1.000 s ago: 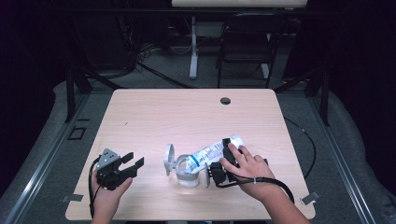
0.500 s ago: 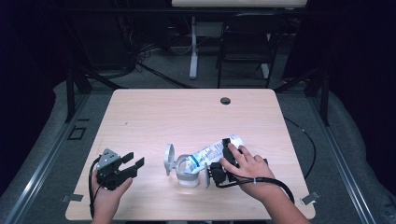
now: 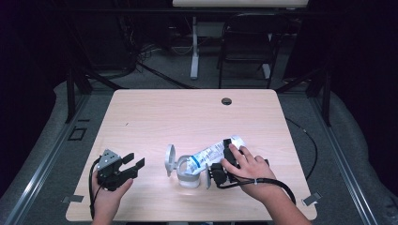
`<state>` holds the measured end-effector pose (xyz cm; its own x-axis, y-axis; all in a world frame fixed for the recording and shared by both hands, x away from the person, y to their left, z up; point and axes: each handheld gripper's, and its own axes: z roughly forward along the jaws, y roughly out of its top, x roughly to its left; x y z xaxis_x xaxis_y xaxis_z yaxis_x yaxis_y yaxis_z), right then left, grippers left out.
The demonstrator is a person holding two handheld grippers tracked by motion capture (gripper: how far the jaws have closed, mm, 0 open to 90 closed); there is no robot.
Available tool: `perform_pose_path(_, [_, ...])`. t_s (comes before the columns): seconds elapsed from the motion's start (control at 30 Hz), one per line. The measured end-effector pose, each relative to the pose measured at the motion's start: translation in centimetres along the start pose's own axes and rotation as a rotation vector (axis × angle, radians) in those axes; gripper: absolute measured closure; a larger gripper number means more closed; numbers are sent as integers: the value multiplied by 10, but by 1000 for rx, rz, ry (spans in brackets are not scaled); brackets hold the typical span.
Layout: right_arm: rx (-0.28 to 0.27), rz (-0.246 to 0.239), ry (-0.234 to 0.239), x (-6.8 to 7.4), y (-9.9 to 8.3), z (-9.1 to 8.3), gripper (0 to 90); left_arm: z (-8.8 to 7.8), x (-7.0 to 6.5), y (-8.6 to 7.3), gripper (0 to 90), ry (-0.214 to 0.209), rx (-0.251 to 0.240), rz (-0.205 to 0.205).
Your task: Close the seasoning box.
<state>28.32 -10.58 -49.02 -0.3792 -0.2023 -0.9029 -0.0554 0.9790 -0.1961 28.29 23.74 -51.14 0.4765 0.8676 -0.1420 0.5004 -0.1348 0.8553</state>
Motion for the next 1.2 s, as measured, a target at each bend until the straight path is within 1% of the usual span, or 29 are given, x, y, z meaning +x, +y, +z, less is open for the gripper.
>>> perform_pose_path(0.53, [6,-11,-3,-1,1,0,446,0,0,0,486,-1,-5,0])
perform_pose_path(0.57, [16,-21,-4,-2,2,-1,446,0,0,0,487,-1,-5,0])
perform_pose_path(0.6, [16,-22,-4,-2,2,-1,447,0,0,0,486,-1,-5,0])
perform_pose_path(0.63, [5,-13,-1,-1,2,0,446,0,0,0,486,-1,-6,1])
perform_pose_path(0.77, [-4,-12,0,-1,2,0,448,0,0,0,486,-1,-7,-3])
perform_pose_path(1.2, [-4,-16,-1,-2,2,-1,452,-1,0,0,486,-2,-8,-3])
